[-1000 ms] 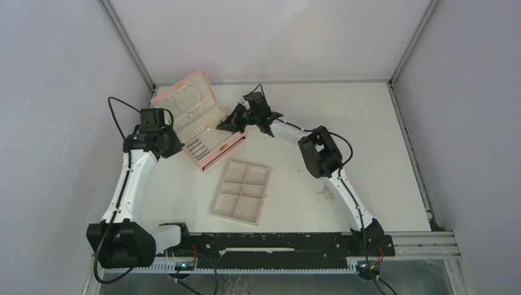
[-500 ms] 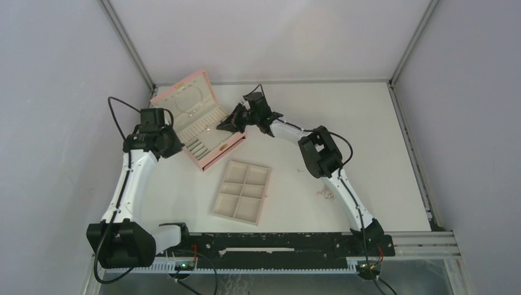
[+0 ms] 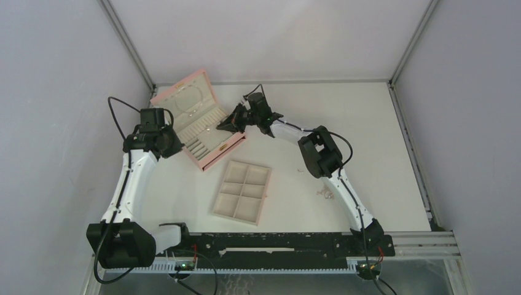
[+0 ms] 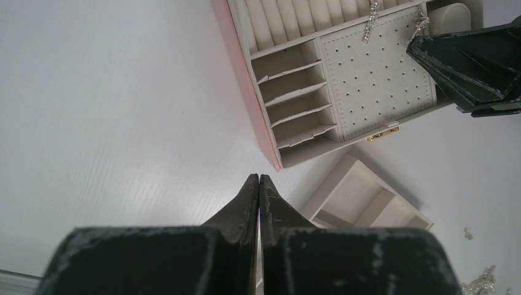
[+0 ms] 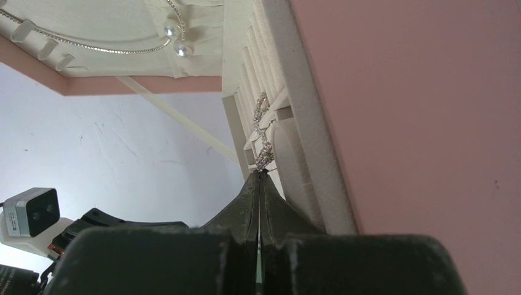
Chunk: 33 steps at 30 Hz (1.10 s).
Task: Organize the mixed jewelry
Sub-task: Place the jewelry in the jewelry box.
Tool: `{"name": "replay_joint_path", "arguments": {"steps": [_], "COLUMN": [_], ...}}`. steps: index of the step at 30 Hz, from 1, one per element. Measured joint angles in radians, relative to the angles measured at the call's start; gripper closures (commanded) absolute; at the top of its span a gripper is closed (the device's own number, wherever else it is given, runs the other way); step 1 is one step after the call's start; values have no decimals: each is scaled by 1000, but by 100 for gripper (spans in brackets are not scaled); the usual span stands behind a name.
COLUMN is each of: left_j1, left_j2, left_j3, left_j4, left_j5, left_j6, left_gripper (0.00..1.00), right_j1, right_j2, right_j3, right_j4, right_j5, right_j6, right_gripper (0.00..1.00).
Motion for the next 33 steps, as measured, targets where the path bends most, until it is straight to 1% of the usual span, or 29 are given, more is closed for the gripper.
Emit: {"name": "replay_joint_path", "arguments": {"steps": [33], "left_j1": [0], "left_j2": [0], "left_j3": [0], "left_j4": [0], "left_j5": [0], "left_j6": [0], "left_gripper": [96], "right_j1": [0], "right_j2": [-10], "right_j3": [-41], "right_j4": [63], "right_j5": [2], "right_j6": [0], "right_gripper": [100]}}
